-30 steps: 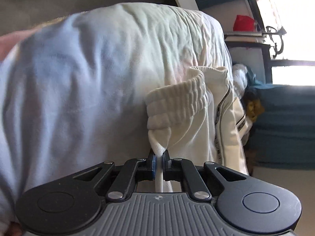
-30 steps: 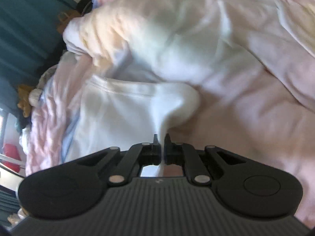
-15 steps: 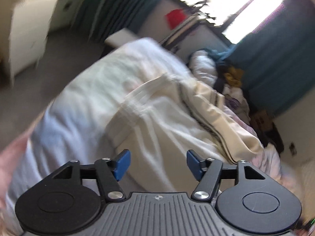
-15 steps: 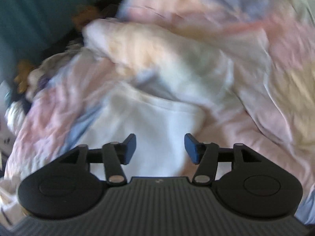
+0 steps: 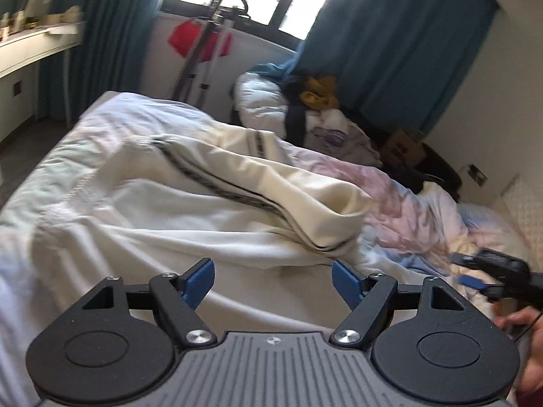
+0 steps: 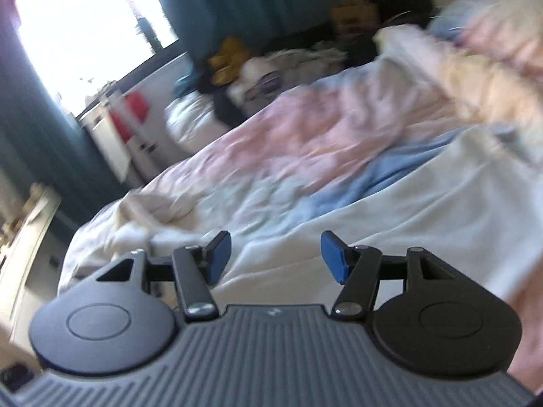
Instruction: Fold clothes
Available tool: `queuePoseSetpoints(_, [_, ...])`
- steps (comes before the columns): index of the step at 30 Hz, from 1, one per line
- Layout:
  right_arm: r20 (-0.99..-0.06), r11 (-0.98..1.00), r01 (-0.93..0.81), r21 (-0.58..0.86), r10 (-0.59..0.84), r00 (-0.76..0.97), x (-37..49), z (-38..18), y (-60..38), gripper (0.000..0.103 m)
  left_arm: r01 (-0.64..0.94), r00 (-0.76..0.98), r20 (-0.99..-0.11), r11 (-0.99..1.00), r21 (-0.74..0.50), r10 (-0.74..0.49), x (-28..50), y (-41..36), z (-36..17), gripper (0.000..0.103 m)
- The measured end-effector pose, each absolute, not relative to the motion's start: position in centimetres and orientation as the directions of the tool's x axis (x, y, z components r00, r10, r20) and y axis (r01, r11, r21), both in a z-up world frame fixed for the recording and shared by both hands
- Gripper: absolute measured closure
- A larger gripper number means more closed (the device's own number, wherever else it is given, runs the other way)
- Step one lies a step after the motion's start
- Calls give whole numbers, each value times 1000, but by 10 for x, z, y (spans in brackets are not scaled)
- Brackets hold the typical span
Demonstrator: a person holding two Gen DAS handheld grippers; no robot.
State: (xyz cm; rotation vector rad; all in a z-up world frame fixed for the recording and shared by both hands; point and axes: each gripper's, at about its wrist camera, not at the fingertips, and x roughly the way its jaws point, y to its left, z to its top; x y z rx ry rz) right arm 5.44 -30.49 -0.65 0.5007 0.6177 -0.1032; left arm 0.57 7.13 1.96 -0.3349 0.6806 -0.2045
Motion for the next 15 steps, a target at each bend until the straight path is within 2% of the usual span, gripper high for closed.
queuePoseSetpoints(5, [-533,886,202,418,59,844,62,-37,-271,42,121,757,-563,918,-377,-332,53,32,13,23])
queuePoseSetpoints(7, [-520,894,203,400,39,853,62,-49,-264,42,138,764,-560,929,-343,-320,80,15,17,23])
queuePoseSetpoints(15, [-501,910,260,323,-68,863,66,-77,-270,40,176,722,-639,963,-204,-267,235,-73,16,23])
